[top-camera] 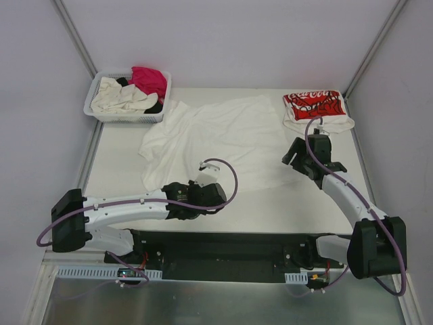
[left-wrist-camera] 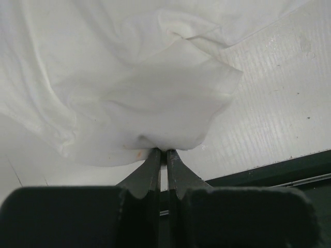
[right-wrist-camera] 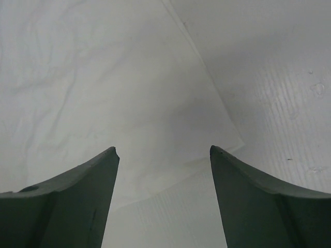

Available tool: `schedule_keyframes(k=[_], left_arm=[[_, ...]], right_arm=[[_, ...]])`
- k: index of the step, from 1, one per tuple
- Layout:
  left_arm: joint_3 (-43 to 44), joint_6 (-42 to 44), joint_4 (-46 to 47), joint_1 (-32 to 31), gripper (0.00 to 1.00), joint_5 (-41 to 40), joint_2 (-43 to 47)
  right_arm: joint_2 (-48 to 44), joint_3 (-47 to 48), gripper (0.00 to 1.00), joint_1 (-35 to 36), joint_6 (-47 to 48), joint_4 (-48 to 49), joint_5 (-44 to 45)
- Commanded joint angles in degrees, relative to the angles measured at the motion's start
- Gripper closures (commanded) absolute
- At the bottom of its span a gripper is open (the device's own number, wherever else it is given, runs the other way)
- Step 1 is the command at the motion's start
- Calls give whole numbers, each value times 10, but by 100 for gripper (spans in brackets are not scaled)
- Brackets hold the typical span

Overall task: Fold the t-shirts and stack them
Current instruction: Grap the side of the flattened tshirt closest away from the robot with both arms

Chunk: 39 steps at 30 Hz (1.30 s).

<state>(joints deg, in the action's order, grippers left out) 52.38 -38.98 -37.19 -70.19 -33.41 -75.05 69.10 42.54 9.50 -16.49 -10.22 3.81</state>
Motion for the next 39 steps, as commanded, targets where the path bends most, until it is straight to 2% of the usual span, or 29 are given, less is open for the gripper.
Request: schedule_keyframes(k=[1,2,14,30,39], left_arm=[[21,31,-17,15,100,-20,40],[21,34,-17,19,100,-23,44],[41,57,-43,47,100,-51,94],[55,76,-70,66,100,-78,135],[61,77,-80,71,100,-83,150]], right_arm=[[-1,-18,30,-7,-17,-22,44],[0,-20,34,-6,-17,-22,51],[12,-47,52,-7,-35,-31,69],[1,-82,54,-18,-35,-26,85],[19,-84,63,-18,-43,-10,77]])
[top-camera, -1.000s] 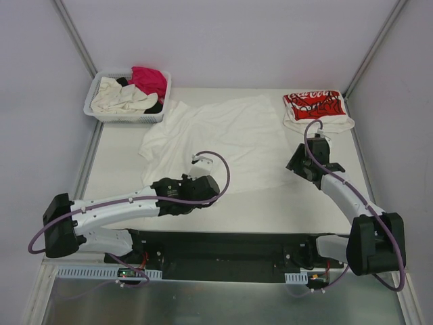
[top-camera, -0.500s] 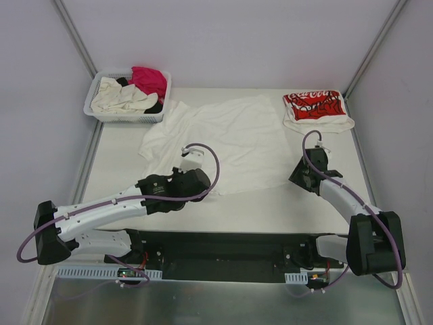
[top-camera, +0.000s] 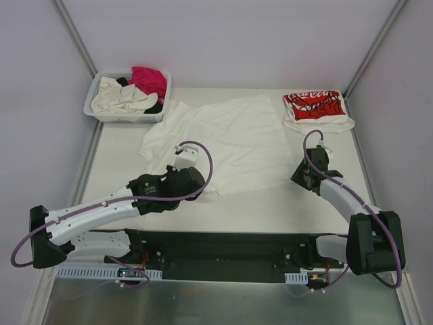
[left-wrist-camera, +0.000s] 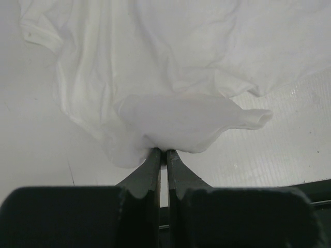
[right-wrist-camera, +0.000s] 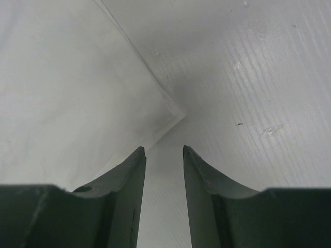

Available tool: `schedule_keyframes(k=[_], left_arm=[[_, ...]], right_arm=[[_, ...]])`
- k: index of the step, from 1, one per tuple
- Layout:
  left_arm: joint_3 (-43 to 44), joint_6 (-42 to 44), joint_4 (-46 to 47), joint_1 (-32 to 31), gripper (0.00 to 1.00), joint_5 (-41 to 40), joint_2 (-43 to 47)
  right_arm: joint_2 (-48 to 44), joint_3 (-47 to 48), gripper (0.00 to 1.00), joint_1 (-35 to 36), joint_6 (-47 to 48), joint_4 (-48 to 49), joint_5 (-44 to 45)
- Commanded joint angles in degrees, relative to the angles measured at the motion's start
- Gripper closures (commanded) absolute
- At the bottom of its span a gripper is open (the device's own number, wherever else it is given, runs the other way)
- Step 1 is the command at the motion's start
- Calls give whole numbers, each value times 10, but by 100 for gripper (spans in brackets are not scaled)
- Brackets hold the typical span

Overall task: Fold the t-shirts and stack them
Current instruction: Grap the side of the flattened tshirt closest away from the robot with both arms

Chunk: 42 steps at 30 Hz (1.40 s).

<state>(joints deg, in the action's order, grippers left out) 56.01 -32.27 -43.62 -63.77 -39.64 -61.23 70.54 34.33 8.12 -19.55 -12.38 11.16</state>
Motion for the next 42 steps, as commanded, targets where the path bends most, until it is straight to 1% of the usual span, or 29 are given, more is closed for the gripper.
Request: schedule_keyframes(k=[1,10,26,37,39,42], left_arm=[[24,12,-16,7,100,-21,13],[34,19,-16,11,100,-19,19],[46,17,-29,13,100,-18,18],[53,8,-43,15,100,-18,26],[56,8,-48,15,100,-18,29],[59,8,-54,16,100,-20,30]], right_arm=[[5,-4,63,-4,-14,14,7],[21,-8,64,-5,-13,27,25],[85,19,63,-17,-13,51,24],[94,23,63,-24,-15,54,19],[94,23,65,-27,-15,54,18],[93,21,72,-28,-17,54,20]])
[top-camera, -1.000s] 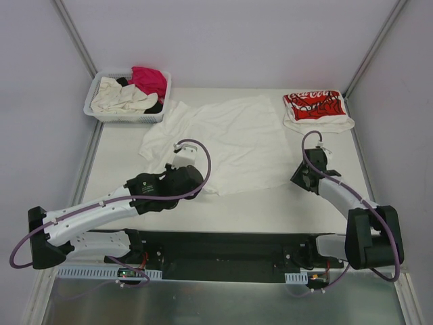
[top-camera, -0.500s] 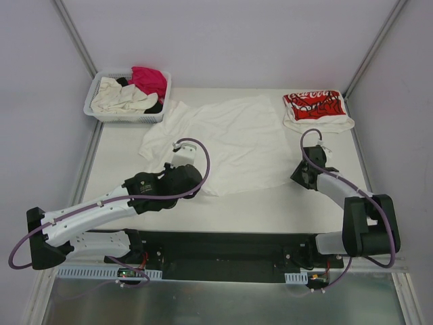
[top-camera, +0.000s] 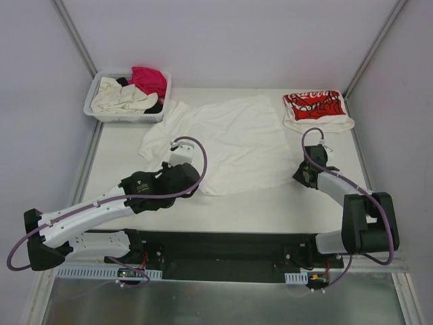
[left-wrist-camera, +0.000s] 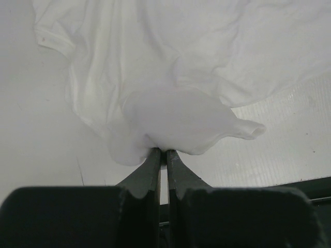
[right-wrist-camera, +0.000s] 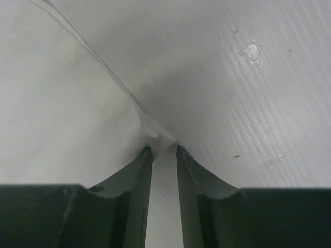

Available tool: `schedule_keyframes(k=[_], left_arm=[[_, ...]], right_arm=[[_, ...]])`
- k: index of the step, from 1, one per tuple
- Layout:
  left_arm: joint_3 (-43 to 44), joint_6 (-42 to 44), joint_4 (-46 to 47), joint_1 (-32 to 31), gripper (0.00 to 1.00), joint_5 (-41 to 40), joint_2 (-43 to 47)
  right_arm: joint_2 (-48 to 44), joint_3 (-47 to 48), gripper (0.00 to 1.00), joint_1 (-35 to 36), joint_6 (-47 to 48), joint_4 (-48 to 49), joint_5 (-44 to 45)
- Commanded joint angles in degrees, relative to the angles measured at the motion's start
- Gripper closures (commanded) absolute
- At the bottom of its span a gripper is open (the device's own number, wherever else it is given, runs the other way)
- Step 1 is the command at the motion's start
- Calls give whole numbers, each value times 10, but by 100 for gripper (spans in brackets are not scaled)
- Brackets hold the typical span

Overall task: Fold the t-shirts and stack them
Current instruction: Grap the side of the flattened tshirt closest away from the robot with both arms

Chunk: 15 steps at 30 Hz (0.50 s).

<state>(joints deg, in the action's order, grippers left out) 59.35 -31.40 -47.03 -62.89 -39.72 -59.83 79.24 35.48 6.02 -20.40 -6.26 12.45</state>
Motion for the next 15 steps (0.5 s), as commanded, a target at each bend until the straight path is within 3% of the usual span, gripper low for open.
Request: schedule_keyframes(k=[1,15], left_arm=[[25,-2,-22,7,100,-18,18],[26,-14,-37,8,100,-19,32]], right_arm=[[6,9,74,-7,-10,-6,8],[26,31,76,-8,-12,-9,14]])
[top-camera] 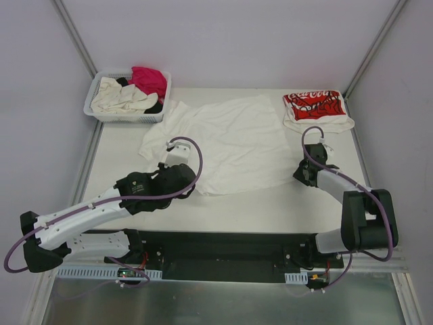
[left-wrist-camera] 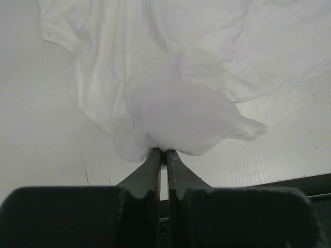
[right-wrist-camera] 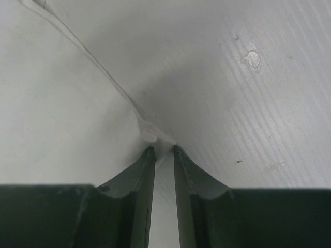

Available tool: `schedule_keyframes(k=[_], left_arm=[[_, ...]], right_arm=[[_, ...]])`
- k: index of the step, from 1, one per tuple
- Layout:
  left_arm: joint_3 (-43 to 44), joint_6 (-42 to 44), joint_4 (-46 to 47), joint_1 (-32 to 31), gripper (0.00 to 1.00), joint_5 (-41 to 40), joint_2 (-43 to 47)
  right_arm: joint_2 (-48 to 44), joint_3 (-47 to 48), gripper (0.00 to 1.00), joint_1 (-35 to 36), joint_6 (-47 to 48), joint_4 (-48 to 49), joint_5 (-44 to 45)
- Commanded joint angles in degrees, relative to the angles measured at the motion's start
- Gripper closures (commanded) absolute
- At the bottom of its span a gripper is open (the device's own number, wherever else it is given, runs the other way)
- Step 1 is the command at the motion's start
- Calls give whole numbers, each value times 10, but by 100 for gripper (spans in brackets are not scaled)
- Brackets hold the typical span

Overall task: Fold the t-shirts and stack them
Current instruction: Grap the side of the flattened tshirt closest away from the robot with both arms

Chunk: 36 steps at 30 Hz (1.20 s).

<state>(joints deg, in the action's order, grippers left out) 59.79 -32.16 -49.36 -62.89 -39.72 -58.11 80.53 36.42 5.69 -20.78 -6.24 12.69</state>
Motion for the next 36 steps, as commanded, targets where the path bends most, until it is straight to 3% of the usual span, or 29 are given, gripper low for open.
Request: schedule_keyframes(k=[1,12,24,32,36], left_arm=[[22,-6,-13,8,100,-18,16],[19,-9,-13,8,100,-15,19],[14,-6,-13,8,100,-19,31],[8,-8,-13,10,100,-20,34],[1,-11,-13,10,100,-21,42]], right_arm=[[15,23,75,-5,-7,-10,12],[33,37,66,-9,-8,-14,5],[45,45,82,-9,-8,-21,5],[45,46,99,-9,-8,-21,3],[36,40,99,-10,-8,-19,8]])
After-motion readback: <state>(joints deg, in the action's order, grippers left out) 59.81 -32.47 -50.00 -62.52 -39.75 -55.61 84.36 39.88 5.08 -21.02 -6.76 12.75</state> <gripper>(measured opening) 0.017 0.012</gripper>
